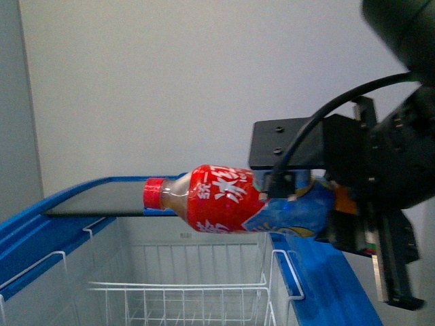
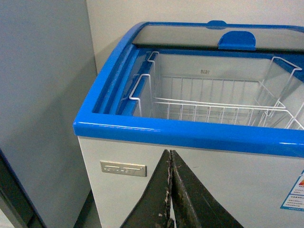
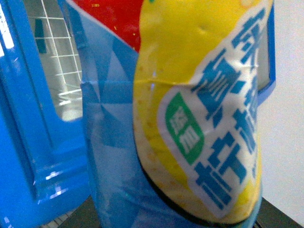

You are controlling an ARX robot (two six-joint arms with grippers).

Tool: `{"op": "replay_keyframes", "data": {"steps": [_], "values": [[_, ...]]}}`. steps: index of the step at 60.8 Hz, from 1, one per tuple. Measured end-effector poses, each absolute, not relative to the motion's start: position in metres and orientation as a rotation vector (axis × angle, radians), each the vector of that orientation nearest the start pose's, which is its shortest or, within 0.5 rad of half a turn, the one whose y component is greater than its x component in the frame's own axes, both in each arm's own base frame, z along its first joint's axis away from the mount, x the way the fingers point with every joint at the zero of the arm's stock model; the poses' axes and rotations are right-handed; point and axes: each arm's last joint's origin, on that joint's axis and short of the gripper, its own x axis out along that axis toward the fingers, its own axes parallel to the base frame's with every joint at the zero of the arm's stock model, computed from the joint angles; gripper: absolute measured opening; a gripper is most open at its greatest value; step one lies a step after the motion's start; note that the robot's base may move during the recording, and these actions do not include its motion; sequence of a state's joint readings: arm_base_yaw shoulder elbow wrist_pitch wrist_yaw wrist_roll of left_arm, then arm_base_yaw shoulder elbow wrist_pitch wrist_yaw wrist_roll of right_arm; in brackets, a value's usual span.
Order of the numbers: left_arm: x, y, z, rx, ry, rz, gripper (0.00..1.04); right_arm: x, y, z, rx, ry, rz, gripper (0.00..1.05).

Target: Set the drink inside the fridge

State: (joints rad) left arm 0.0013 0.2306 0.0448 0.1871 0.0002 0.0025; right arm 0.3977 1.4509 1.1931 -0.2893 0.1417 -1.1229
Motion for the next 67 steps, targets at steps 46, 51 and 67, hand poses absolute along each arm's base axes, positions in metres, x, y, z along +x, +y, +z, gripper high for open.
{"op": "replay_keyframes", "data": {"steps": [46, 51, 67], "values": [[0.097, 0.000, 0.168, 0.002, -0.010, 0.001, 0.03, 0.413, 0.206, 0.228, -1.339, 0.366, 0.625, 0.42], [0.097, 0.000, 0.168, 0.002, -0.010, 0.001, 0.03, 0.419, 0.209, 0.221, -1.345, 0.362, 0.620, 0.42], [0.097, 0.000, 0.168, 0.002, -0.010, 0.001, 0.03, 0.436, 0.216, 0.202, -1.373, 0.312, 0.552, 0.42]]}}
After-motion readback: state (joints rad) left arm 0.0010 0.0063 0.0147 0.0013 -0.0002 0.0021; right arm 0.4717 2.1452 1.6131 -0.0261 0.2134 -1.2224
